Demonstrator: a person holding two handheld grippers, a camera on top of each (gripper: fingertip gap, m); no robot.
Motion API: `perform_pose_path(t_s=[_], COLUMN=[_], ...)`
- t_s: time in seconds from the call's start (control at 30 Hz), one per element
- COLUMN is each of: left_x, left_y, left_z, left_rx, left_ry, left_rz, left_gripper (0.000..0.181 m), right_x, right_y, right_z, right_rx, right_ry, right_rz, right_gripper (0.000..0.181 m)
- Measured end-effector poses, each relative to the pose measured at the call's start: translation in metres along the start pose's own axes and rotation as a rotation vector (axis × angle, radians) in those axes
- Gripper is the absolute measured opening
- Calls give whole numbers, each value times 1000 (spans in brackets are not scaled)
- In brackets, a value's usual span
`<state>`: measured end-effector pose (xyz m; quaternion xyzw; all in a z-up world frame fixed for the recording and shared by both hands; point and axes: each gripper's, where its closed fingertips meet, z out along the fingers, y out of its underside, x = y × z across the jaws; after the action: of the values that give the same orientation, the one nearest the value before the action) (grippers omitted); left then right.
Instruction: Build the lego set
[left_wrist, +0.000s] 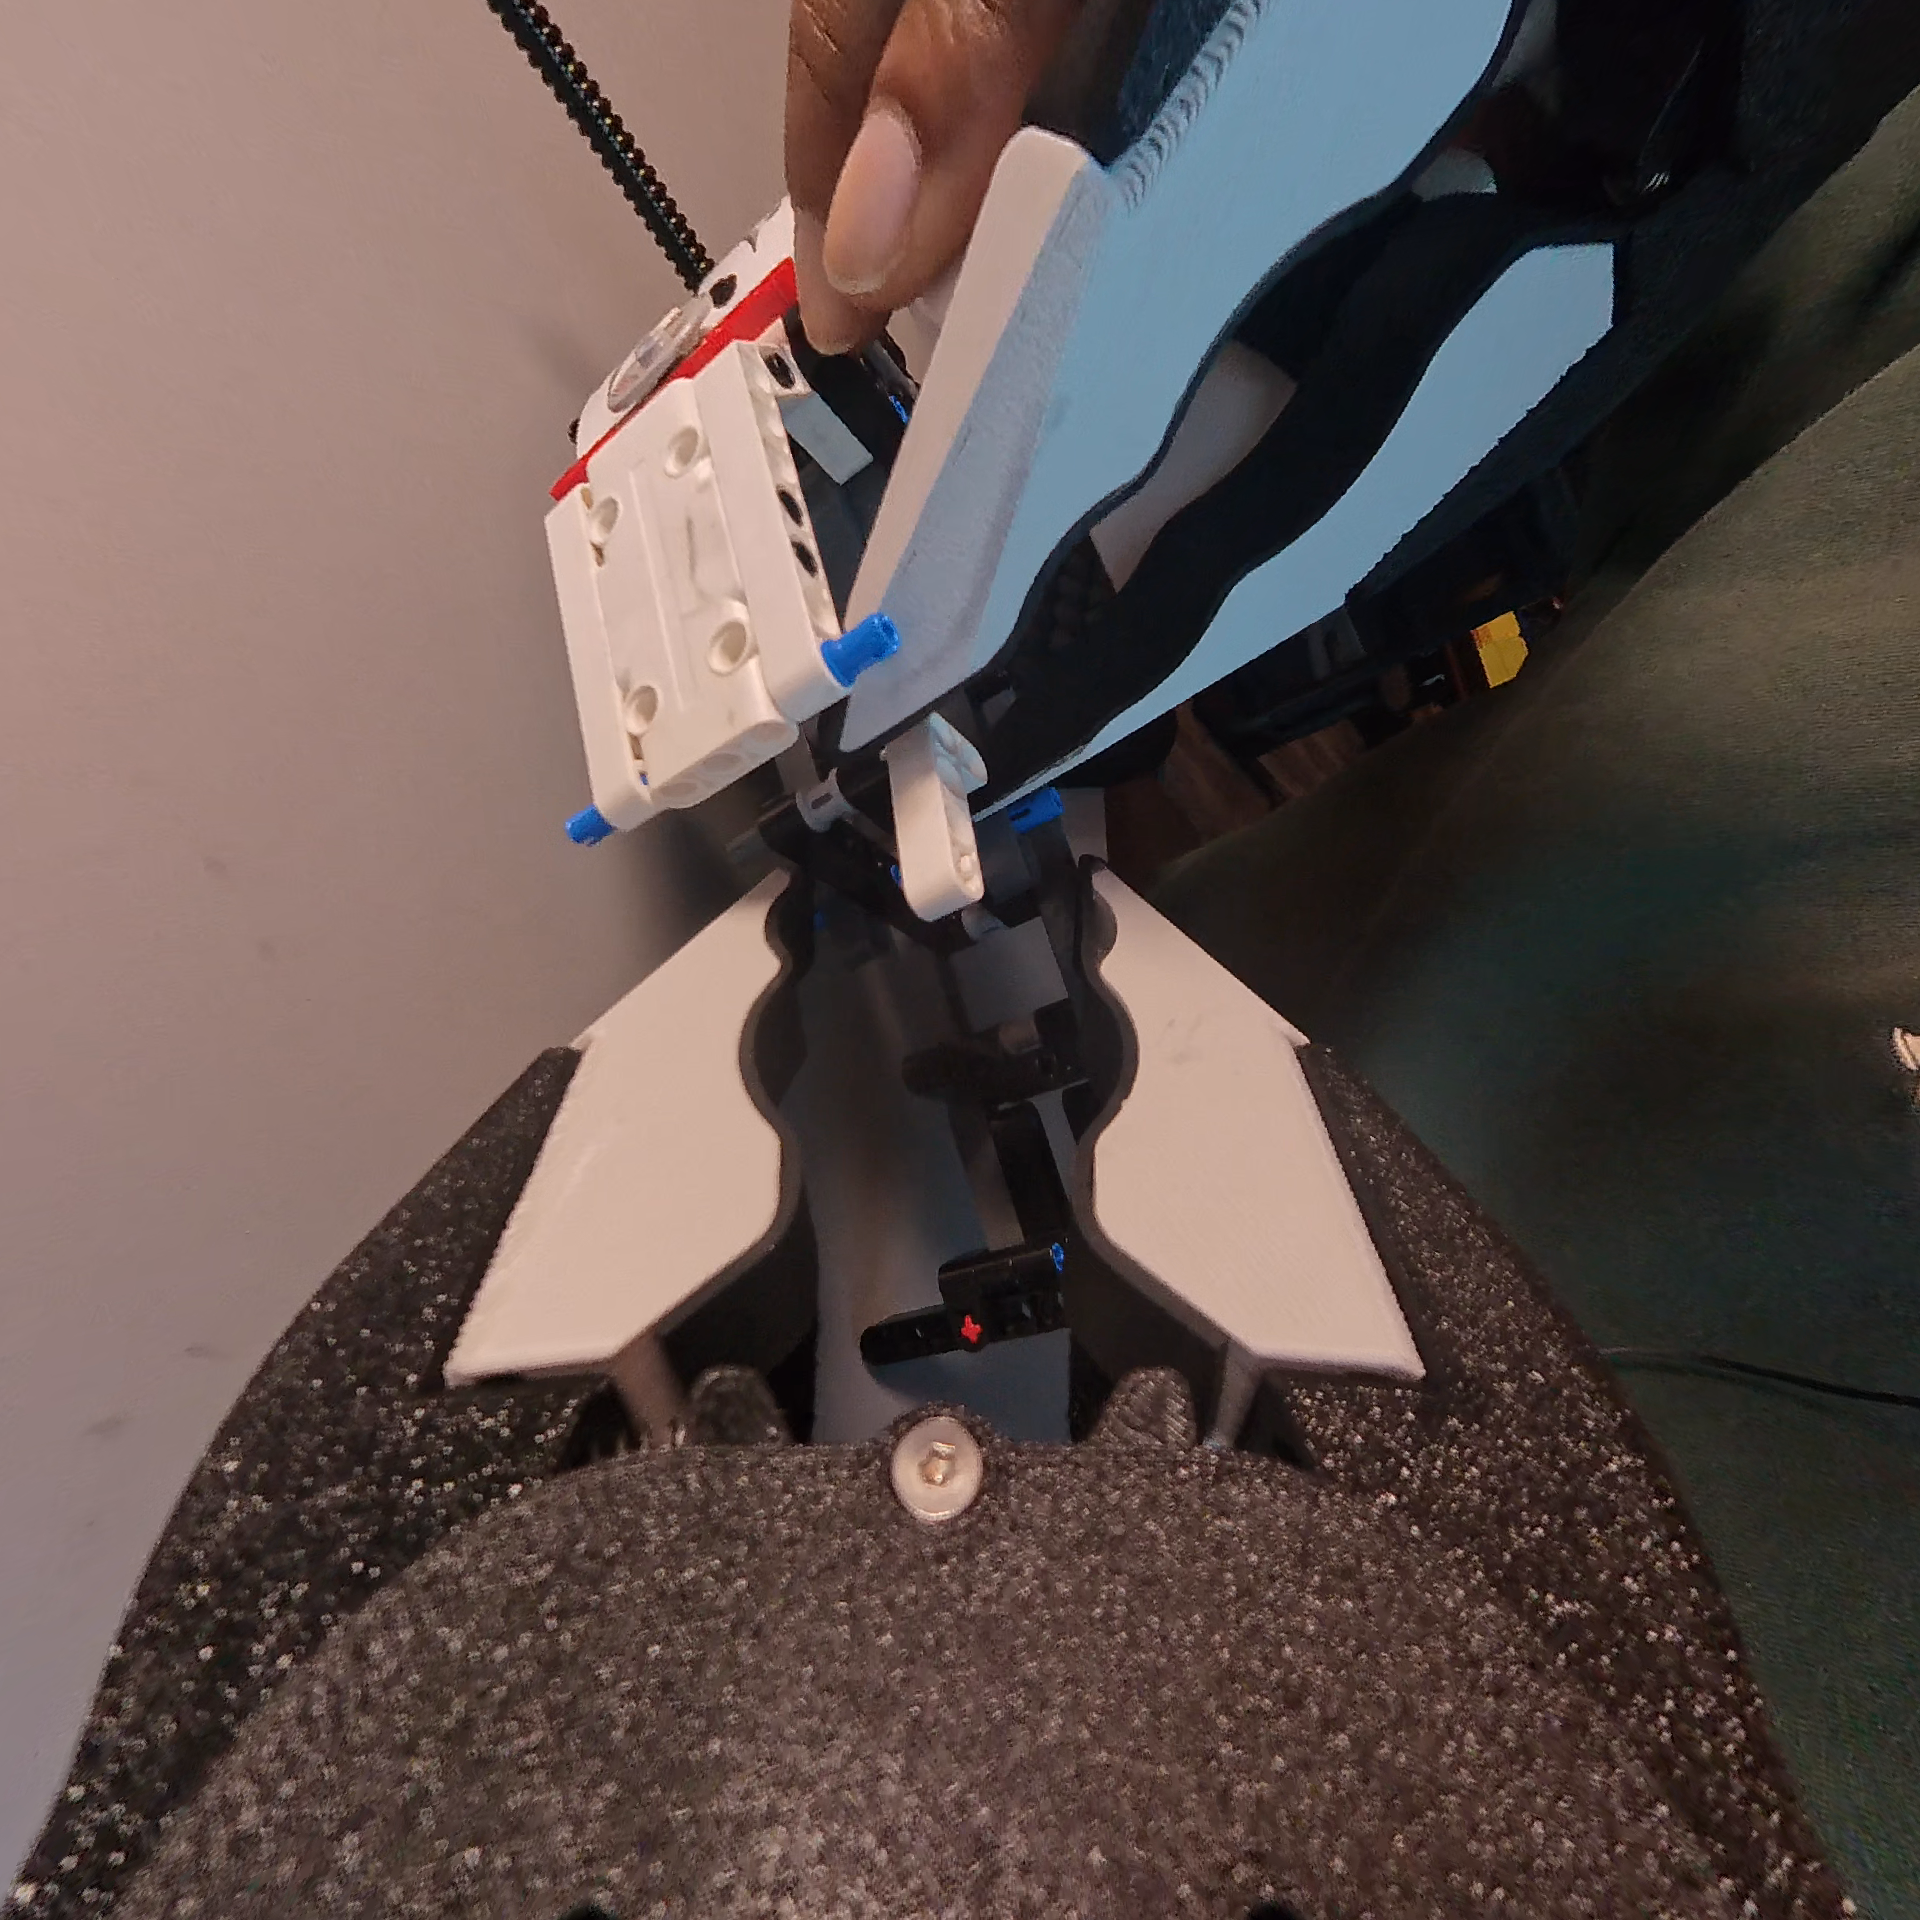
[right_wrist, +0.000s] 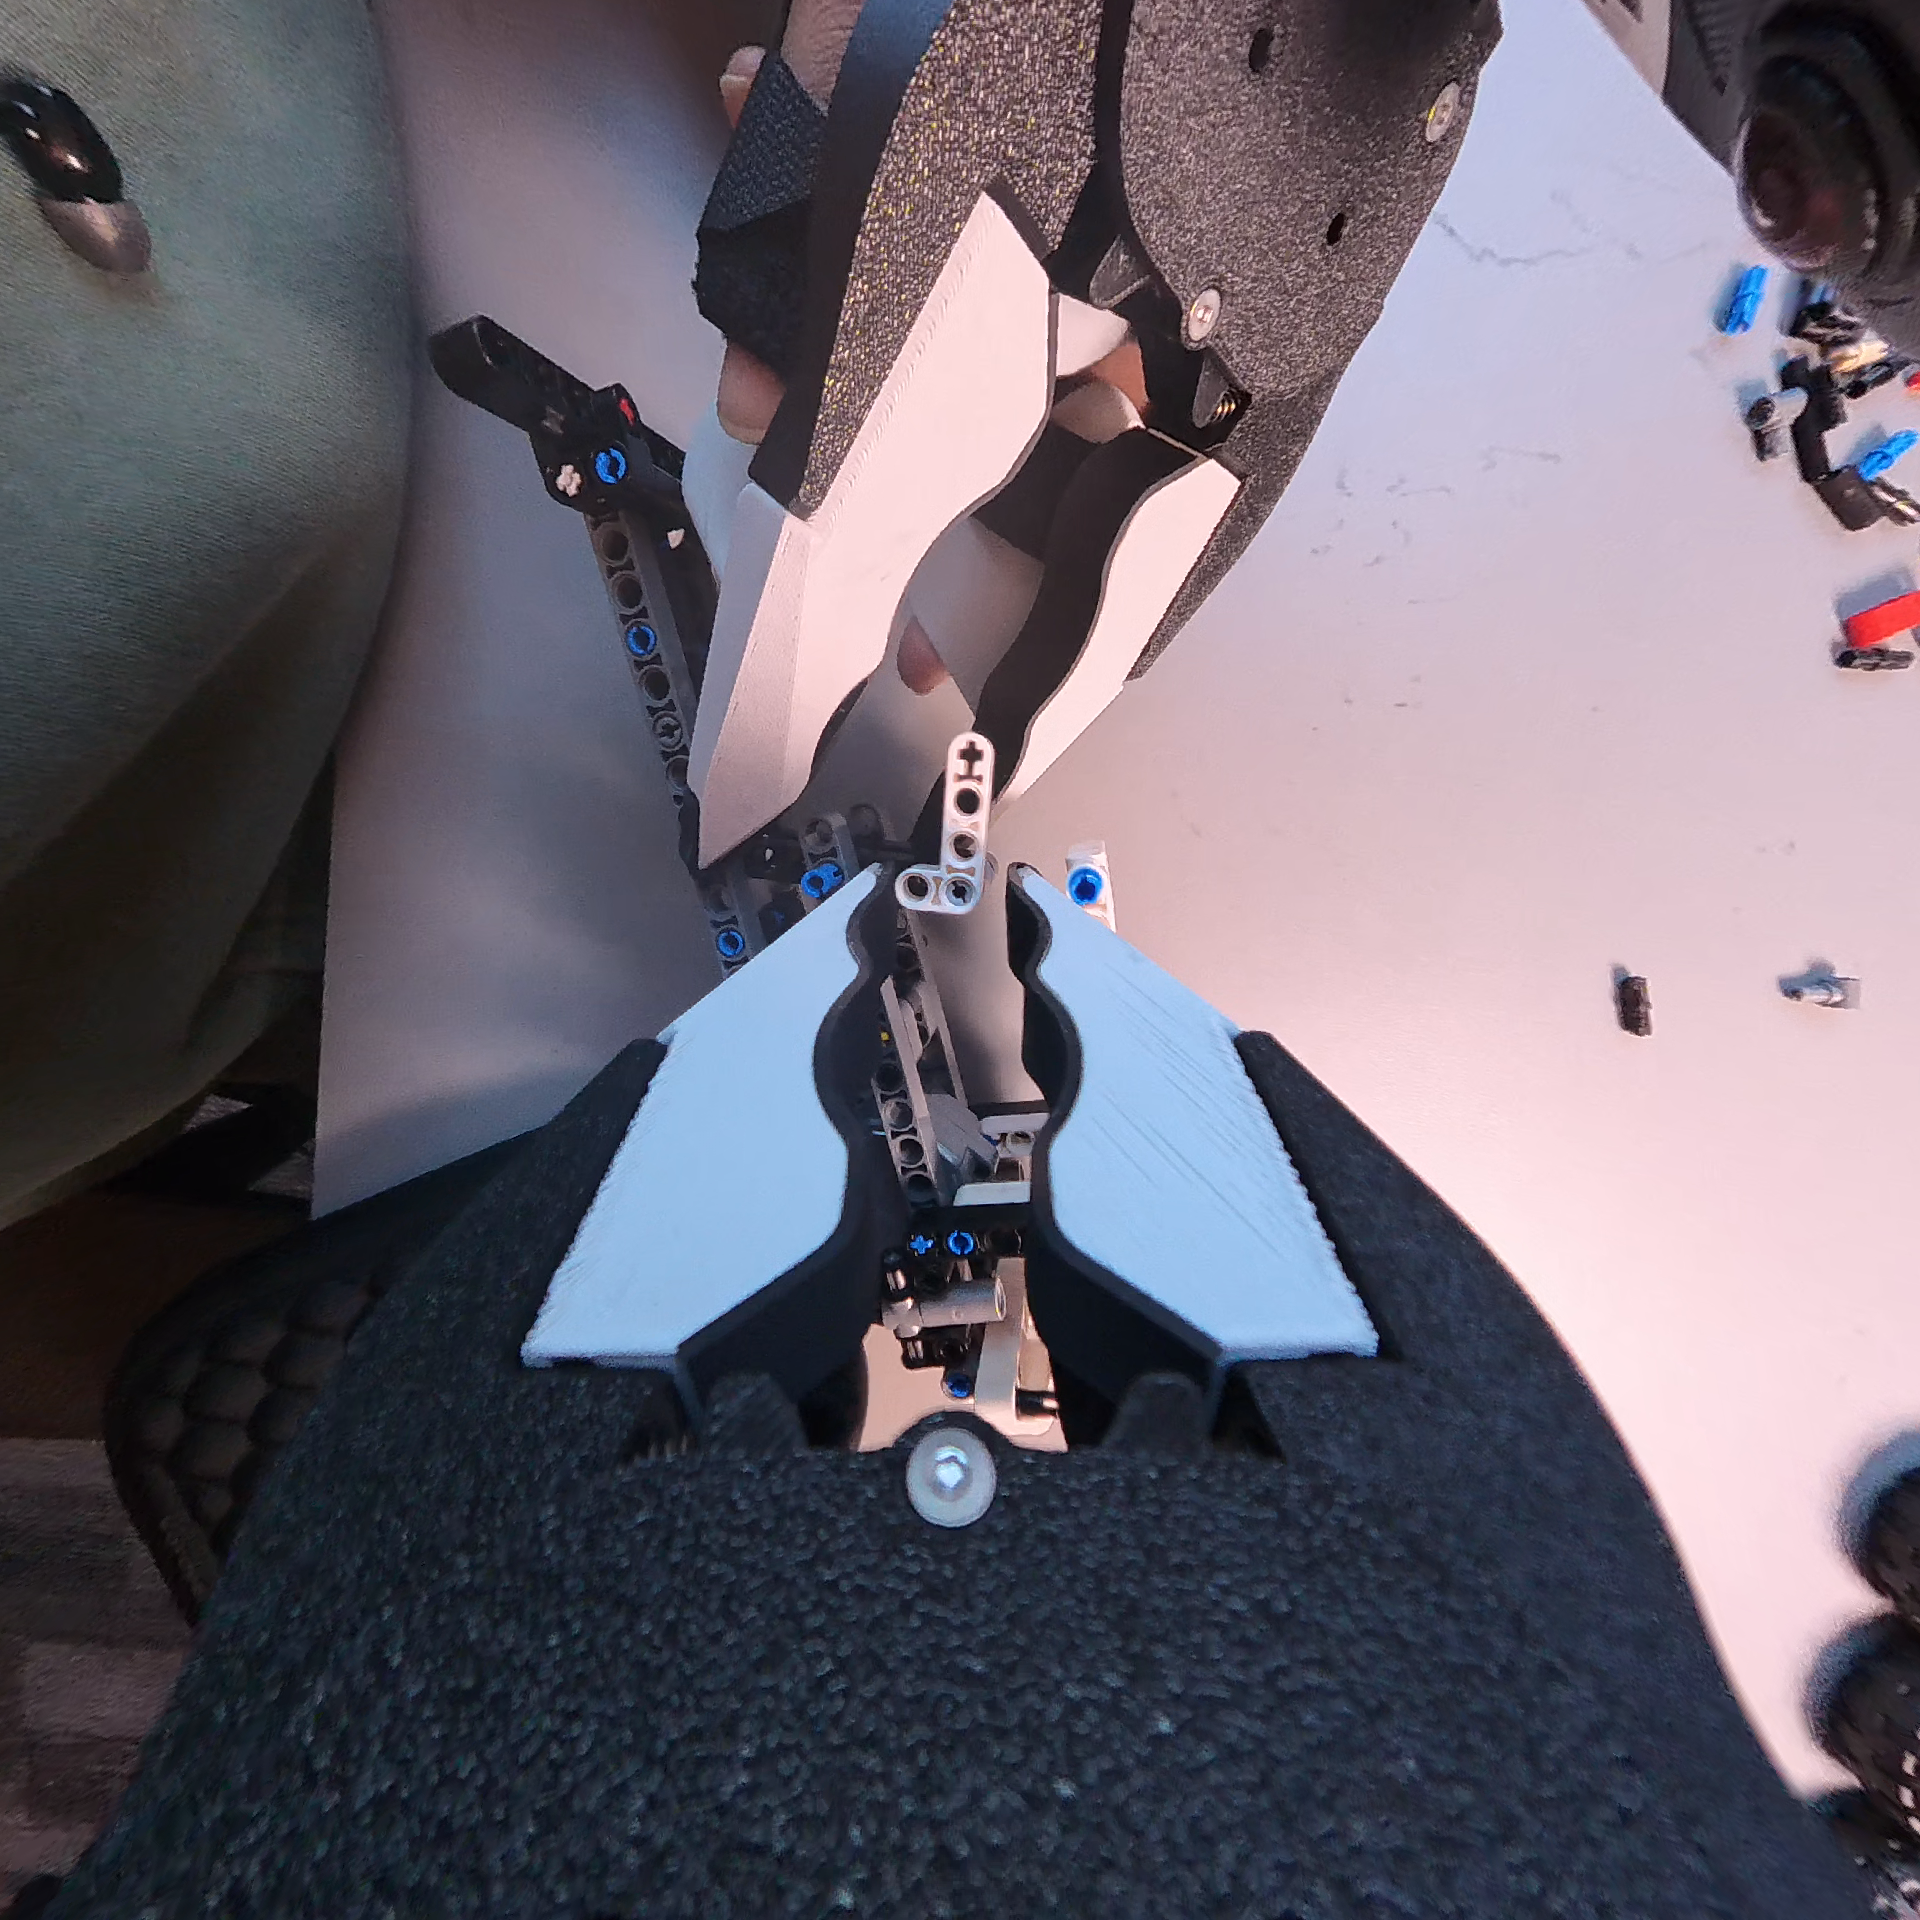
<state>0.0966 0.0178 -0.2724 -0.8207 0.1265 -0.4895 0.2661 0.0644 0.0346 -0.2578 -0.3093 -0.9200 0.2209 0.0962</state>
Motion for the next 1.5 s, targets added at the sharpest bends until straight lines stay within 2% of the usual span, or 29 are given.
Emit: perform_pose_path(t_s=[0.23,0.33,0.57,0.93,1.37,1.5], left_x=[0,0,0,0,0,1], left_y=[1,1,2,2,2,2], left_z=[-1,-1,-1,0,-1,-1], left_rx=[5,4,0,3,-2,-6], left_ry=[6,13,19,15,21,27], left_rz=[-8,-8,-8,-6,-5,-4], left_gripper=[50,50,50,50,50,51], right_x=[0,3,-3,-3,-3,-2], right_y=[-7,5,-4,-4,-4,-5], right_z=[-9,-8,-2,-1,-2,-4], right_rx=[103,89,124,103,80,115], right_ry=[-55,-13,-27,30,23,26], right_rz=[177,75,-88,-22,-56,-24], right_gripper=[28,20,15,14,15,23])
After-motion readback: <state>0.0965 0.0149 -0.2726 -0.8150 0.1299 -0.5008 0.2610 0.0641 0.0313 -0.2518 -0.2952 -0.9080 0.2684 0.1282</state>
